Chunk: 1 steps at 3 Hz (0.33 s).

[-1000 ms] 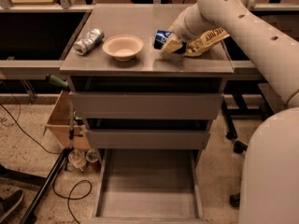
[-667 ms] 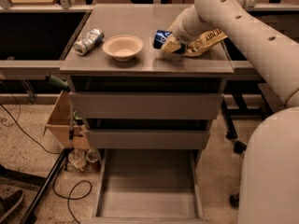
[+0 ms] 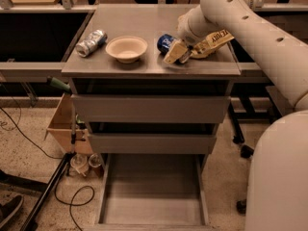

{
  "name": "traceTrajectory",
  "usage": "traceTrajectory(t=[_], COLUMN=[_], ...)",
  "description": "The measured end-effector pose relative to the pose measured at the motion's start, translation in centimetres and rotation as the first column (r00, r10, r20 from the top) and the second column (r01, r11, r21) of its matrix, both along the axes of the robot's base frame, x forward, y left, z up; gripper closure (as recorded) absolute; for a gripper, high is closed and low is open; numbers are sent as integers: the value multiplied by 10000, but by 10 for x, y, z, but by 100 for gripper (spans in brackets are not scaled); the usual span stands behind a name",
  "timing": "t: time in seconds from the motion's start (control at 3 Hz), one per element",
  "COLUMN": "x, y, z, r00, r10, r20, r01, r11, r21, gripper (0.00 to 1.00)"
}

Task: Pick pepsi can from bottom drawer and place on counter

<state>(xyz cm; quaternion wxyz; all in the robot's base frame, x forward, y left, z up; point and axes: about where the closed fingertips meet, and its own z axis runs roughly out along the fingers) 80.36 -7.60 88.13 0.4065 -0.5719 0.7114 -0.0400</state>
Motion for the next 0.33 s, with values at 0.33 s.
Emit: traceTrajectory(t=[0.33], x=[0], y=[0], z=[0], r00=[10000], r10=[0], r20=[0], r01=[0], r11=[10000], r21=[0], gripper=[0])
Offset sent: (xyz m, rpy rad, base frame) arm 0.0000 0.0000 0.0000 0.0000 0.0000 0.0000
